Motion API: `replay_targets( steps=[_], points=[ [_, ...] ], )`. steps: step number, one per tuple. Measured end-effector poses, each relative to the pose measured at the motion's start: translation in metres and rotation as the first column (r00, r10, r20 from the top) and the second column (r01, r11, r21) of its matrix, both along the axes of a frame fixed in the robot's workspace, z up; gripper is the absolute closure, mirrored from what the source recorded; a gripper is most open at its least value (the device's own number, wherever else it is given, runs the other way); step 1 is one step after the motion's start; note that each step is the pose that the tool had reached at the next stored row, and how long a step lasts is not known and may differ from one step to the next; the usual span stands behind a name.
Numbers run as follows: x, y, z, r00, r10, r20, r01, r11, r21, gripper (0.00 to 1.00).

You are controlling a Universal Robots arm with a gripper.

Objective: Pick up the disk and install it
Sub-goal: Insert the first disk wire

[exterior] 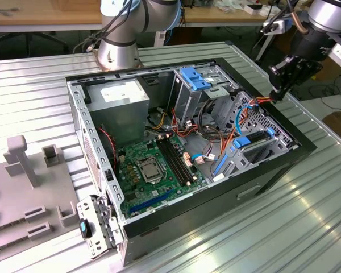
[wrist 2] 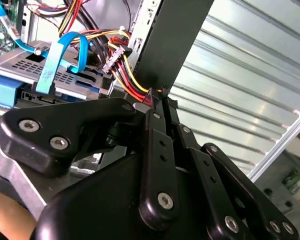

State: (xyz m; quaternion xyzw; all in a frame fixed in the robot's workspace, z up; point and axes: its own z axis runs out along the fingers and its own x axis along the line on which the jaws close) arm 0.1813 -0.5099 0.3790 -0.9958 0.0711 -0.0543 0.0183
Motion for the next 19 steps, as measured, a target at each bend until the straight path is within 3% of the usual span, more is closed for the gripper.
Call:
replay_targets(
  steps=[2, 6, 8, 10, 11, 12, 14, 15, 16, 18, 19],
  points=[
    [0.0000, 0.0000, 0.0000, 0.9992, -0.040, 0.0000, 0.040, 0.9992, 0.0001, 0.83],
    [-0.0005, 0.0000, 0.0000, 0.9935, -0.114, 0.0000, 0.114, 0.9935, 0.0000, 0.83],
    [-0.0100, 0.0000, 0.0000, 0.9932, -0.116, 0.0000, 0.116, 0.9932, -0.0001, 0.83],
    [-0.0105, -0.0001, 0.0000, 0.9909, -0.134, -0.0006, 0.134, 0.9909, -0.0001, 0.83],
    [-0.0105, 0.0000, 0.0001, 0.9909, -0.135, -0.0052, 0.135, 0.9909, -0.0009, 0.83],
    [-0.0106, 0.0000, 0.0001, 0.9908, -0.135, -0.0167, 0.135, 0.9909, -0.0024, 0.83],
    [-0.0106, 0.0000, 0.0000, 0.9898, -0.134, -0.0460, 0.134, 0.9909, -0.0062, 0.83],
    [-0.0105, 0.0000, 0.0000, 0.9894, -0.135, -0.0546, 0.134, 0.9909, -0.0074, 0.83],
    [-0.0101, 0.0000, 0.0001, 0.9885, -0.134, -0.0697, 0.134, 0.9909, -0.0094, 0.83],
    [-0.0085, 0.0000, 0.0006, 0.9849, -0.135, -0.1093, 0.134, 0.9909, -0.0149, 0.83],
    [-0.0080, 0.0000, 0.0007, 0.9840, -0.134, -0.1168, 0.134, 0.9909, -0.0159, 0.83]
  ],
)
